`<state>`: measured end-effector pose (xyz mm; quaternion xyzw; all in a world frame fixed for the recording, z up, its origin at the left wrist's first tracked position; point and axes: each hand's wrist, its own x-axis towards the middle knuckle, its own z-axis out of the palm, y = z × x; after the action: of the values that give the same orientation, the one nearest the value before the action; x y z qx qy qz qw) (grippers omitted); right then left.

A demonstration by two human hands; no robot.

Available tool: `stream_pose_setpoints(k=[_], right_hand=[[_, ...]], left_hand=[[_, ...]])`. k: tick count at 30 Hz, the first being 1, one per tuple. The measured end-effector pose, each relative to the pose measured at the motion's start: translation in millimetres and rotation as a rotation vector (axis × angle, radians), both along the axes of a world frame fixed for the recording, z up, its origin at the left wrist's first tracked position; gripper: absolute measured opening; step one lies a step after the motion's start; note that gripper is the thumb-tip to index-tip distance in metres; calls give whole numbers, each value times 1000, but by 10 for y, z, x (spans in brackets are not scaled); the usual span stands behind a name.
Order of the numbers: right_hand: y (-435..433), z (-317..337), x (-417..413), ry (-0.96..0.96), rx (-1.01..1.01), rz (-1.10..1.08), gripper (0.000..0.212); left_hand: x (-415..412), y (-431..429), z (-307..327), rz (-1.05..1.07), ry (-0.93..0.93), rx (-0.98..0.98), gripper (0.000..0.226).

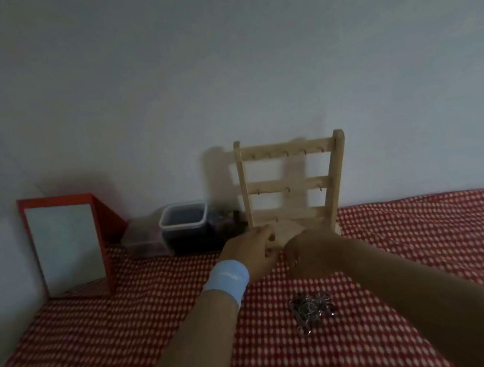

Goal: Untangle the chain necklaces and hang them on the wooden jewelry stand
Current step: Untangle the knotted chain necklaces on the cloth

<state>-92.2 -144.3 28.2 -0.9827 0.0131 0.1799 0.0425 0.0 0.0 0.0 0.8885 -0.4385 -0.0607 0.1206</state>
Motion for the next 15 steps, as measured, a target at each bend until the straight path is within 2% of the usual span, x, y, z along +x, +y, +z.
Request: stream_pose_setpoints(k=[3, 7, 9, 12, 15], right_hand=[[-48, -284, -34, 167, 23, 17, 55], [-46, -544, -101, 229, -10, 66, 66], [-22, -573, -110, 204, -59, 93, 61], [-3, -716, -206, 117, 11, 62, 47], [-7, -820, -364, -5, 60, -46, 34]], left_hand=[[-84, -24, -344, -48, -20, -2, 30], [-165, -15, -717, -83, -71, -96, 20], [-157, -32, -776, -101, -137, -129, 17], [-249, -20, -869, -113, -155, -152, 12], [-397, 31, -942, -58, -110, -186, 21]])
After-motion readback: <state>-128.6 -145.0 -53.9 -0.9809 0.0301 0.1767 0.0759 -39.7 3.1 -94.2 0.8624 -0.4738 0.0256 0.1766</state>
